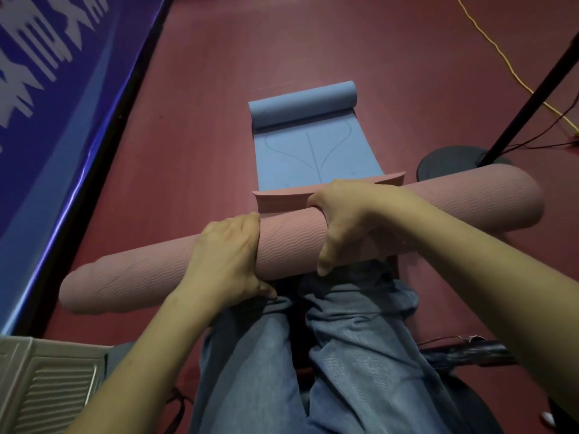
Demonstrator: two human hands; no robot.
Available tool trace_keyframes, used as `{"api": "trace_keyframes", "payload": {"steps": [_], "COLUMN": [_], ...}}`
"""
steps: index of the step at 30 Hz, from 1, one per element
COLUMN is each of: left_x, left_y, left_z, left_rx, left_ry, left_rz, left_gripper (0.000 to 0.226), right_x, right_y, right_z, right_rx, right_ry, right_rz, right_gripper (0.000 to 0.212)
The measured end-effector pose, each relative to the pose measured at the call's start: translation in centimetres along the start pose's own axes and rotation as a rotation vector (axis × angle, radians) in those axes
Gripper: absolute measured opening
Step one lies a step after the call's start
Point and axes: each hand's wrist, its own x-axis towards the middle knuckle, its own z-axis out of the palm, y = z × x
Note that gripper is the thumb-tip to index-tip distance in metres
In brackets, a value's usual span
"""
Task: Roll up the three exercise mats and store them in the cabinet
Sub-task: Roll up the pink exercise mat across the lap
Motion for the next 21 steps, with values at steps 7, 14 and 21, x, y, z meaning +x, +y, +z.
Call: {"api": "trace_keyframes", "payload": {"steps": [7,14,21], "left_x": [2.5,4.6,3.9], "left_y": [-1.5,-2.3,-1.6], "left_z": [-1.8,-2.2,-1.4], "left_rx": [-0.031,-0.098,-0.166], "left_ry": [-0.145,-0.270,-0.235], "left_rz": [0.021,0.018,-0.071], "left_gripper": [0.090,0.085,0.098], "right_x": [-0.1,-0.3,1.0], "right_y": [-0.1,0.2,-0.2], "right_z": [0.4,2.4,-0.1], "right_rx": [-0.023,-0.174,-0.078], "right_ry": [0.055,0.212,0.112], "right_rz": [-0.011,-0.026,0.041], "right_gripper": [0.089,0.101,0.085]}}
